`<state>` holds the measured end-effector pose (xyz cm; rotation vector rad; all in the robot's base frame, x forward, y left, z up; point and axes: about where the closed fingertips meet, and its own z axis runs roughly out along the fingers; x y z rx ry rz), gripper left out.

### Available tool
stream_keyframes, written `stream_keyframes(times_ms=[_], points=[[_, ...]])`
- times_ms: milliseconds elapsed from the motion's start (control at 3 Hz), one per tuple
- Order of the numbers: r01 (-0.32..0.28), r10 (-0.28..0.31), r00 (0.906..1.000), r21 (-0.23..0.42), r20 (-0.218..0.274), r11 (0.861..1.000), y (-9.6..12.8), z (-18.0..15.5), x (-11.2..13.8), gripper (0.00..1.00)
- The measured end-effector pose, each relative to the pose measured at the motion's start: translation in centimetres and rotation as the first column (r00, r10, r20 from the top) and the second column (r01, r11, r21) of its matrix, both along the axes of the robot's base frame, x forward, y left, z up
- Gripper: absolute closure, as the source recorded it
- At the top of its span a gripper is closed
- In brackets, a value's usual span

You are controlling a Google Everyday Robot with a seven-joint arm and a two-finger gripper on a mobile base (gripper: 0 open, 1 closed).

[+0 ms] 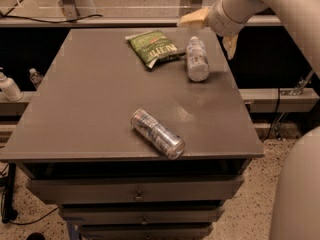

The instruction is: Move blue plastic bottle near green jalapeno chip bag

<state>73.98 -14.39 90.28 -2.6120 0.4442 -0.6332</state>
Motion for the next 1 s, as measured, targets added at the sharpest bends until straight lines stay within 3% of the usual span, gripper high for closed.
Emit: stream_keyframes(times_ms=[333, 667, 1000], points=[[0.063, -0.068, 0.988, 0.039, 0.139, 0.997, -1.6, 6.4, 0.6, 0.0], [0.117, -0.138, 0.9497, 0.088, 0.281, 0.989, -3.1, 13.8, -0.4, 0.0], [0.116, -0.139, 0.9447, 0.093, 0.297, 0.989, -3.0, 14.7, -0.5, 0.0]])
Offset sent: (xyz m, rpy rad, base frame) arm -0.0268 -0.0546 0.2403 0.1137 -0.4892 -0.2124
